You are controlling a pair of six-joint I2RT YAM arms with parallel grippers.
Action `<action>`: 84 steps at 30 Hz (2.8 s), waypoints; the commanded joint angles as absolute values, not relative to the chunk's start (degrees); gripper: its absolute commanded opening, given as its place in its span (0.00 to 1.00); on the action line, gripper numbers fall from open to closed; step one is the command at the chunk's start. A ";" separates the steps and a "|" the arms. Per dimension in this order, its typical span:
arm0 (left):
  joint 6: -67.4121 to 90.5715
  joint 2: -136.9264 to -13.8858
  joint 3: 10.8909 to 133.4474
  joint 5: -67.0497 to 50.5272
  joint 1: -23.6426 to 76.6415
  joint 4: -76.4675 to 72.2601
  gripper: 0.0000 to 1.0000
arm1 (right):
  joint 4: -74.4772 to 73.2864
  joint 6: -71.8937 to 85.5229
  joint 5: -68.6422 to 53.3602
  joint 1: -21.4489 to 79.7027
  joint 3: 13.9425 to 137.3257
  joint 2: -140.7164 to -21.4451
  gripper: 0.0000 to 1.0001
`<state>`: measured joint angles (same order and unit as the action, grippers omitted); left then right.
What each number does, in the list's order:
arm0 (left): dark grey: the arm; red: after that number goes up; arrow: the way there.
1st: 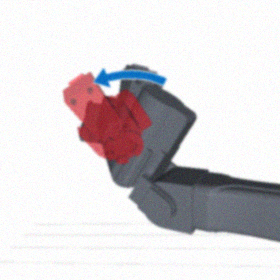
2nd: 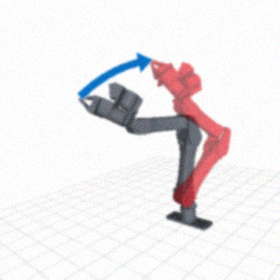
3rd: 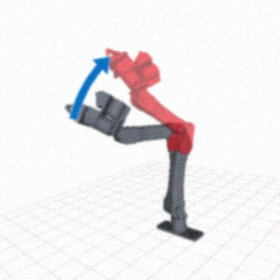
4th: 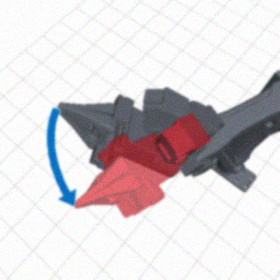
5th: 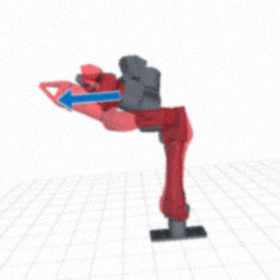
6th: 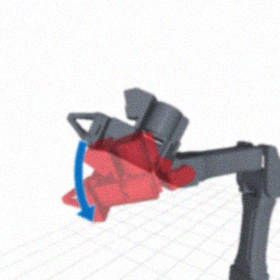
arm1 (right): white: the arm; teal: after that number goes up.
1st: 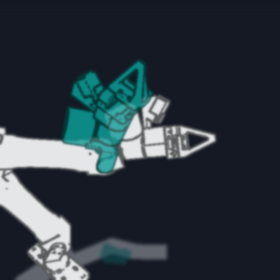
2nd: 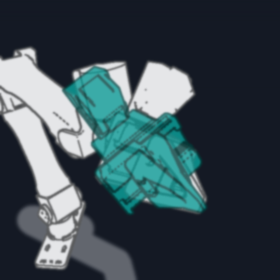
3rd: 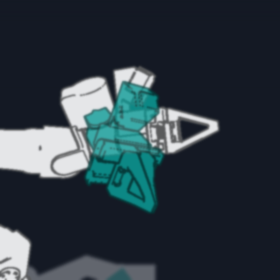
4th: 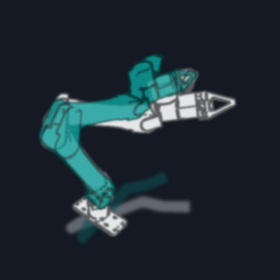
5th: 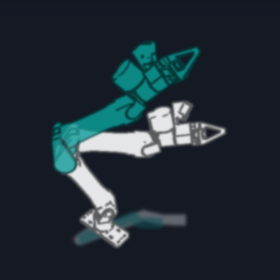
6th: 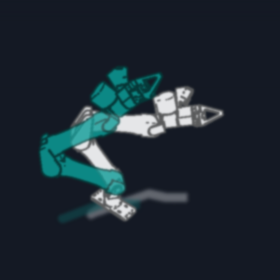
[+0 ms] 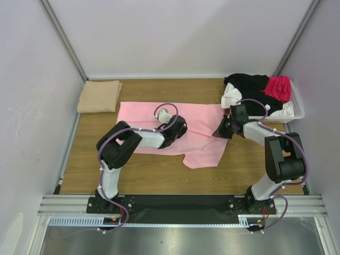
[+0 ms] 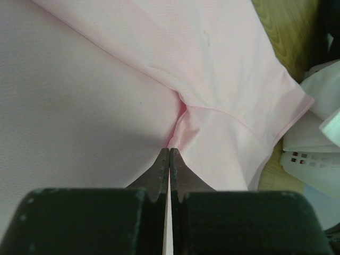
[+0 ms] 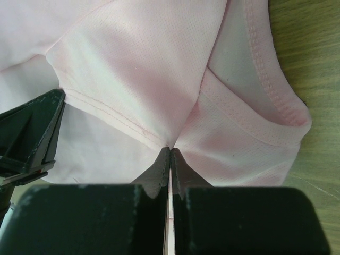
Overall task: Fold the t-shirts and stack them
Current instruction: Fold the tshirt
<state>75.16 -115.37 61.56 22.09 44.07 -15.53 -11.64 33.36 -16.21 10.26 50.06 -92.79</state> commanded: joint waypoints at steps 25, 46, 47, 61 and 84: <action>73.23 -103.81 60.64 20.49 43.51 -10.11 0.52 | -21.60 28.57 -17.14 9.93 58.16 -90.71 0.45; 51.06 -99.31 56.08 -3.51 31.28 -22.74 0.62 | 2.72 23.38 -25.93 8.70 70.66 -109.41 0.38; 52.46 -100.53 55.73 -3.86 31.81 -23.89 0.62 | 2.72 23.29 -24.62 8.70 71.36 -110.12 0.32; 53.61 -112.23 66.35 -5.01 38.93 -23.56 0.60 | 0.26 18.37 -18.98 8.35 76.90 -118.30 0.19; 54.05 -112.76 66.18 12.57 42.71 -10.28 0.61 | 2.46 20.04 -20.30 8.52 73.74 -119.27 0.16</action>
